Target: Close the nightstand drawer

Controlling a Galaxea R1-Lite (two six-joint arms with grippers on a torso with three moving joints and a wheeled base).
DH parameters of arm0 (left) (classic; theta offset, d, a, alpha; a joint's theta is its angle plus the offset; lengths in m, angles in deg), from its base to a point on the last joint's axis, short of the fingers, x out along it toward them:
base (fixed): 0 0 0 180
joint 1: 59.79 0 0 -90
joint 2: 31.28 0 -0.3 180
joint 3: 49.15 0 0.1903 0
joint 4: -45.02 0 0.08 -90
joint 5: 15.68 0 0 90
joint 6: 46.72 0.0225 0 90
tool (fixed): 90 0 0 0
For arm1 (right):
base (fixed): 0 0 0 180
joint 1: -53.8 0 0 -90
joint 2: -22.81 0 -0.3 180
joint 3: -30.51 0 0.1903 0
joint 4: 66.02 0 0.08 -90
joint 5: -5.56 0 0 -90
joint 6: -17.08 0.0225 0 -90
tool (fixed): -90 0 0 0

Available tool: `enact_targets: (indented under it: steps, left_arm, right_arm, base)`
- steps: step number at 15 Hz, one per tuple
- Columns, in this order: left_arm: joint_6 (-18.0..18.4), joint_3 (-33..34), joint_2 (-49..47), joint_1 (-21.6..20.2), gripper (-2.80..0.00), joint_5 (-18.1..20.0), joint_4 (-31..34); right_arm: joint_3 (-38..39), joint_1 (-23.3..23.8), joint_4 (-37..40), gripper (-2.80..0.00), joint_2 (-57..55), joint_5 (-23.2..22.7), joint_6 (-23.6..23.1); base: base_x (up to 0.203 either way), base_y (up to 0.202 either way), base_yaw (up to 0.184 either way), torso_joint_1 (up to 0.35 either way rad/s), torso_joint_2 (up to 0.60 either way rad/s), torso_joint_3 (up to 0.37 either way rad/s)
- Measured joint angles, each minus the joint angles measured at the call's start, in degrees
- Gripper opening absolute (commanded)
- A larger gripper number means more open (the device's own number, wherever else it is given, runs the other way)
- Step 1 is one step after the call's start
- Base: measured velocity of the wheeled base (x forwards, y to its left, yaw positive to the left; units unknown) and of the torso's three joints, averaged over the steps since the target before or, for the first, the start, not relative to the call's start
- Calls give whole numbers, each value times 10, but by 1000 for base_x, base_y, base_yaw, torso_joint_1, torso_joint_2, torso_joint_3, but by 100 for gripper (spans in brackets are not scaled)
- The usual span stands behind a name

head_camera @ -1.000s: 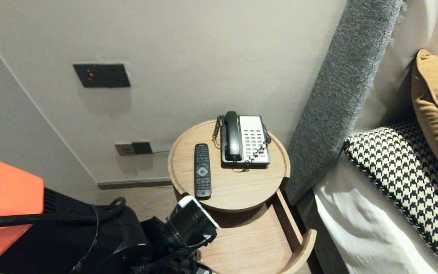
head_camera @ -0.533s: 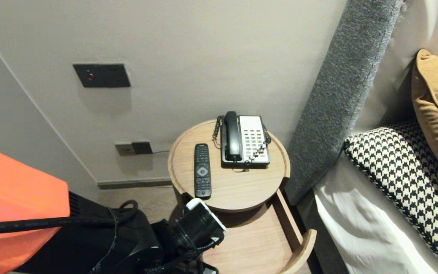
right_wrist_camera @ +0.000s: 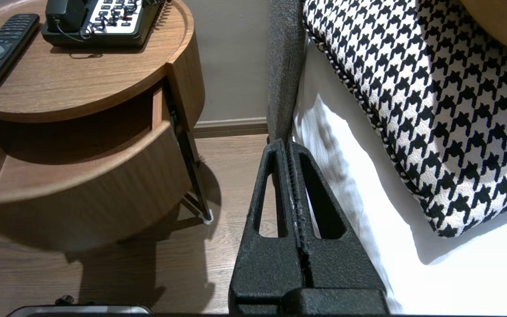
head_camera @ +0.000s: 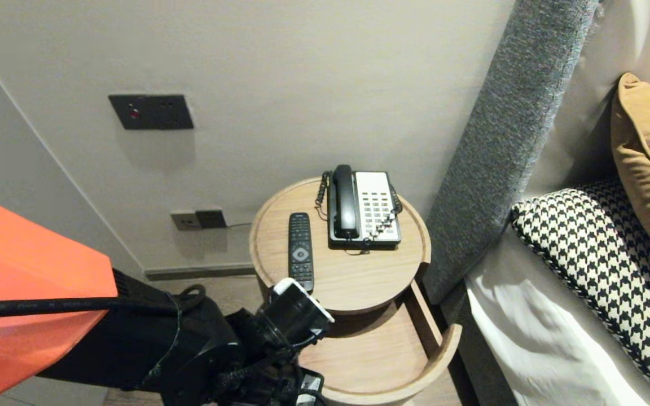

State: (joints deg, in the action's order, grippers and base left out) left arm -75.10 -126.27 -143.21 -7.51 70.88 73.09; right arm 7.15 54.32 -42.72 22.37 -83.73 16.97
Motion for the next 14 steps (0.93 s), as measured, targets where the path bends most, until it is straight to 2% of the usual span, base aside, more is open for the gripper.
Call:
enact_targets:
  steps: [6,11,14]
  left_arm:
    - [2,-40,-19,-39,-280,-1,0]
    - [3,-66,-34,-54,-280,-2,-17]
    - [-2,-79,-40,-61,-280,-21,-21]
  right_arm:
    - [0,0,0,-280,0,0,0]
    - [0,0,0,-280,0,0,0]
    - [0,0,0,-280,0,0,0]
  base:
    - [0,0,0,0,0,0]
    - [0,0,0,0,0,0]
    - [0,0,0,0,0,0]
